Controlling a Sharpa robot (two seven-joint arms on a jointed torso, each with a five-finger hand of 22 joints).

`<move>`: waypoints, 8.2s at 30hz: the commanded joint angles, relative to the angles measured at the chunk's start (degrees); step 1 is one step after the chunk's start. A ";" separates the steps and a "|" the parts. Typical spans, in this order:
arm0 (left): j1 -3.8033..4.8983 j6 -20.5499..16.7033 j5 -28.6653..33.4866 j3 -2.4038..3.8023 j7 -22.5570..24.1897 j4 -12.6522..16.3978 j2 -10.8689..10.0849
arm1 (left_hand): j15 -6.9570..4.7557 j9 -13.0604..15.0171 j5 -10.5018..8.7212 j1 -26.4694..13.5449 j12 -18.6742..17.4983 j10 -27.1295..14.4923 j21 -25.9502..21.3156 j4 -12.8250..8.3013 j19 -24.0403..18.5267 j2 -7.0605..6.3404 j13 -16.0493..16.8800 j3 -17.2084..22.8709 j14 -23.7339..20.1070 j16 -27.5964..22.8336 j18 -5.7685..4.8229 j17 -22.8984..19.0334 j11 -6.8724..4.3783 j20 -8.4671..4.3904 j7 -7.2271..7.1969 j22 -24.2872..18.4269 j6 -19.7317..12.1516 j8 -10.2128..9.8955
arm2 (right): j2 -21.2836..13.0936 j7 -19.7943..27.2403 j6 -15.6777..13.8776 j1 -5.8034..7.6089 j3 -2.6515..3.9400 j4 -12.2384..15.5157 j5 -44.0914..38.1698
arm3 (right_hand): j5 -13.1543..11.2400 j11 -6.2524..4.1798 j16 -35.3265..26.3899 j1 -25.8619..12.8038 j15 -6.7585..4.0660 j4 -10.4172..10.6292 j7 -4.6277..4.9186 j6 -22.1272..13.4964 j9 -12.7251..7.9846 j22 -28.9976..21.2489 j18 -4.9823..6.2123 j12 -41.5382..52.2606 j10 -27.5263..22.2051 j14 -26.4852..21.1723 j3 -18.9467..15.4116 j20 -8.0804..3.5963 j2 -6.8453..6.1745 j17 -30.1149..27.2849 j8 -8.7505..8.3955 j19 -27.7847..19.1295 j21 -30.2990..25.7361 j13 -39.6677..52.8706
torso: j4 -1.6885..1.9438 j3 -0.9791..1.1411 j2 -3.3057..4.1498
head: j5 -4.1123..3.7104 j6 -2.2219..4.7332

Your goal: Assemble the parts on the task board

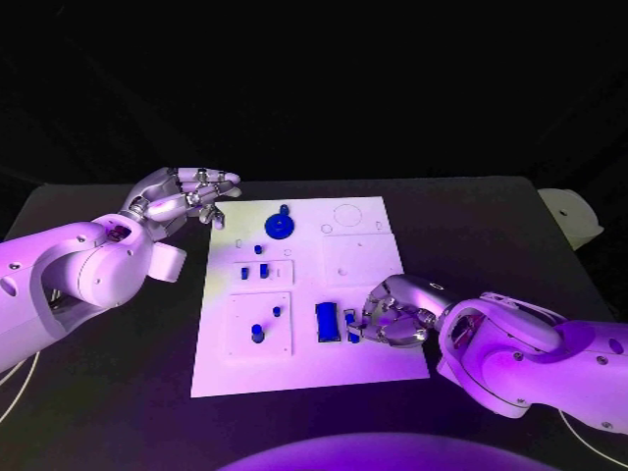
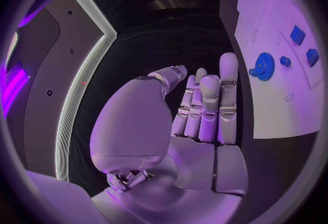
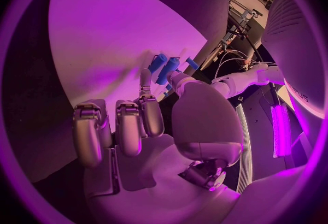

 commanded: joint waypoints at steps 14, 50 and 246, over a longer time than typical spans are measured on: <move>0.02 1.25 0.19 0.03 0.22 -0.16 0.40 | -0.08 -0.07 -0.27 -0.38 0.27 -0.38 -0.32 0.30 0.29 -0.08 0.06 -0.13 0.12 0.15 0.85 -0.06 -0.07 0.11 -0.09 -0.08 -0.30 0.34 | -2.65 7.99 4.45 -0.08 -0.02 0.01 5.14 | -0.37 -0.19 0.23 4.62 -0.31 -0.60 0.19 -0.06 0.04 15.06 -0.39 -0.03 1.29 5.36 -0.97 -0.24 -0.98 12.71 -0.09 6.00 0.31 8.96 | 0.03 -0.06 -0.02 | -0.36 -0.10; 0.02 1.16 0.18 0.03 0.12 -0.19 0.17 | -0.09 -0.07 -0.26 -0.28 0.35 -0.42 -0.32 0.27 0.31 -0.08 0.07 -0.13 0.13 0.19 0.86 -0.06 -0.08 0.11 -0.10 -0.09 -0.32 0.37 | -0.40 6.04 2.67 -0.64 -0.04 -1.76 3.17 | -0.43 -0.26 0.26 5.72 -0.35 -0.27 0.09 0.29 0.07 15.06 -0.39 0.30 1.44 5.38 -0.91 -0.26 -0.19 12.79 0.05 6.00 0.31 9.13 | 0.03 -0.02 0.07 | 0.02 -0.27; 0.01 1.44 0.14 0.00 0.03 -0.20 0.13 | -0.07 -0.08 -0.26 -0.27 0.76 -0.69 -0.39 0.54 0.38 -0.02 0.15 -0.31 0.10 0.33 0.85 -0.12 -0.06 0.12 -0.08 -0.15 -0.44 0.55 | 3.88 2.10 -3.67 -0.69 0.18 -5.68 -2.71 | -8.51 -0.85 0.49 14.90 -0.82 -0.07 -0.61 1.35 -0.70 15.06 -0.39 1.55 2.12 5.49 -5.84 -0.62 2.85 13.36 0.18 6.00 0.31 9.96 | 0.03 -0.04 0.00 | -0.07 -0.51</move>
